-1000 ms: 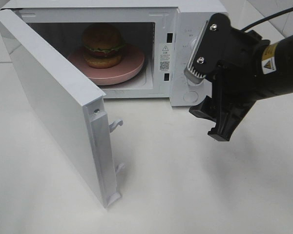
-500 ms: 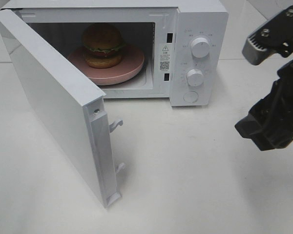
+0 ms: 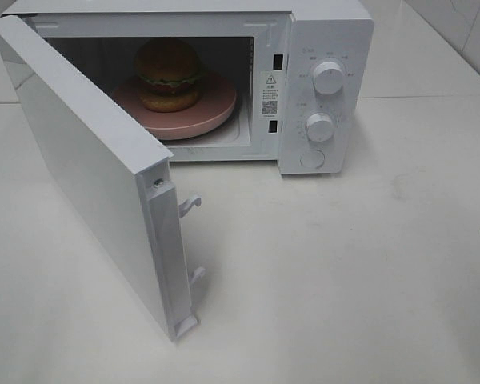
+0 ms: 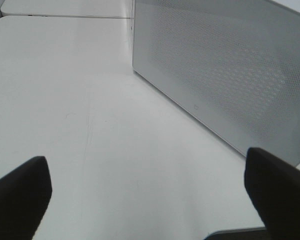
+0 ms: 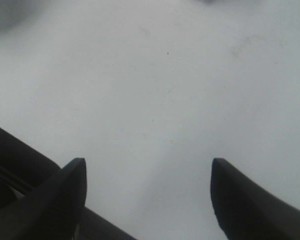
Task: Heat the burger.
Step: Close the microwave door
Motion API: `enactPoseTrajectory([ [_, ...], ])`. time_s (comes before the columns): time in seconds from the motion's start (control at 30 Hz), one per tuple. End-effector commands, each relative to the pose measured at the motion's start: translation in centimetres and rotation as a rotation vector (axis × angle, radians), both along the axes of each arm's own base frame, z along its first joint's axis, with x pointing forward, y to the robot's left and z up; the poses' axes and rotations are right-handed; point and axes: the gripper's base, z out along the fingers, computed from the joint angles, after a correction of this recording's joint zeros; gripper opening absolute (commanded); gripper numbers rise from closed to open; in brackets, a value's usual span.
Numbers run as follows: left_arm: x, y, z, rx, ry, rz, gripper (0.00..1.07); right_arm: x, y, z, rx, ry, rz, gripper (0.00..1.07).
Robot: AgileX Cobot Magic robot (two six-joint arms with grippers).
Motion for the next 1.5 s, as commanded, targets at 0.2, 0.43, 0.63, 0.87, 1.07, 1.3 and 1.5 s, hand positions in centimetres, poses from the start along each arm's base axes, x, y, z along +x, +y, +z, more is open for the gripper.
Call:
enactPoseTrajectory([
  [0.2,-0.1,0.0,0.0,0.000,-0.024,-0.001,0.99,-3.4,-2.3,0.8,0.008,0.004,-0.033,0.69],
  [0.43,-0.1,0.0,0.0,0.000,-0.024,-0.001,0.99,-5.8,-3.9,1.4,0.061,-0.059,-0.056,0.69],
  [0.63,-0.1,0.0,0.0,0.000,-0.024,-0.001,0.99,-7.4,-5.4,1.8,0.118,-0.150,-0.144,0.69],
  [0.87,-0.1,0.0,0.0,0.000,-0.024,-0.001,0.99,-9.7,-6.6,2.1,0.172,-0.263,-0.275,0.73],
  [1.07,-0.1,0.0,0.0,0.000,-0.024,-0.001,0.99,-11.0,-6.9,1.2,0.191,-0.320,-0.375,0.78],
  [1.3,-0.1,0.0,0.0,0.000,-0.024,-0.001,0.99,-11.7,-6.5,-1.2,0.244,-0.367,-0.446,0.76],
  [1.5,-0.1,0.0,0.0,0.000,-0.024,-0.001,0.99,-12.0,-6.3,-2.1,0.267,-0.446,-0.495,0.76],
])
